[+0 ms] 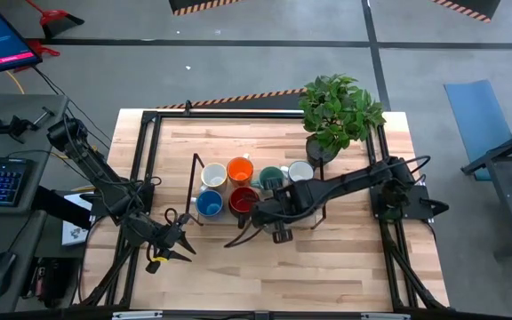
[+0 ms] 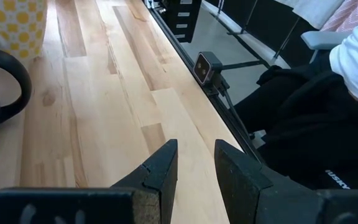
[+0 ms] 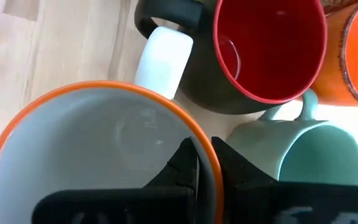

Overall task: Place coffee mugs
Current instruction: Put the yellow and white patterned mug on the shelf

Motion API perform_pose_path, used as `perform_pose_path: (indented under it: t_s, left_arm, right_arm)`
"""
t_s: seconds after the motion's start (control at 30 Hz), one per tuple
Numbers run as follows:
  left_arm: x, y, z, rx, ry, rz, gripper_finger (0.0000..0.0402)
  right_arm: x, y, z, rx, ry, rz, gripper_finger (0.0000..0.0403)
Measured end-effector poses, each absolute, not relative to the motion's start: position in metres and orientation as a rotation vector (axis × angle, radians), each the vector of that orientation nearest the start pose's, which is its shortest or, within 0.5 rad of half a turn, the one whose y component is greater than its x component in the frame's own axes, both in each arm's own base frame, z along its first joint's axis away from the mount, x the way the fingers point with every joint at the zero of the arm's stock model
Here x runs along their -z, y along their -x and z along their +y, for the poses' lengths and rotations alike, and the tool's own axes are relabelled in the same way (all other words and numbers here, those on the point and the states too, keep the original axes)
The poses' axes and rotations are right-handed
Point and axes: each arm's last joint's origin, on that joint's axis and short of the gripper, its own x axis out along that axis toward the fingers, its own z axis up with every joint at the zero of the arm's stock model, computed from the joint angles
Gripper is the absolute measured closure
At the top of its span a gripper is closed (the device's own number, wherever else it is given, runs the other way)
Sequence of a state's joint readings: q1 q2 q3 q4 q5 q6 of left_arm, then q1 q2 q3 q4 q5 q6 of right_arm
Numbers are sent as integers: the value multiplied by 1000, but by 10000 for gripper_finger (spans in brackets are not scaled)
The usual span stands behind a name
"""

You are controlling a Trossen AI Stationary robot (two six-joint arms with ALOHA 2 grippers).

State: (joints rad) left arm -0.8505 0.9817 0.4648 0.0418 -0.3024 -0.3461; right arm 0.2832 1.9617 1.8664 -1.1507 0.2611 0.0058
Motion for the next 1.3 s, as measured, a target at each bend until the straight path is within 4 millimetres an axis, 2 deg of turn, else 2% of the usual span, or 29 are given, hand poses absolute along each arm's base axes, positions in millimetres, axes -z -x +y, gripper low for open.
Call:
perform_pose_path:
  t_s: [0.17, 0.47, 0.9, 1.3]
  left_arm:
    - [-210, -139, -145, 457, 71, 488, 307]
    - [-211, -139, -145, 457, 72, 487, 307]
    - [-211, -139, -145, 458, 71, 488, 307]
    - [-211, -139, -145, 458, 72, 488, 307]
  right_arm:
    - [-291, -390, 101, -37, 353, 1205, 403]
    - [-270, -399, 93, -52, 411, 1285, 403]
    - [-270, -398, 83, -13, 380, 1316, 401]
    - [-271, -398, 83, -18, 365, 1314, 364]
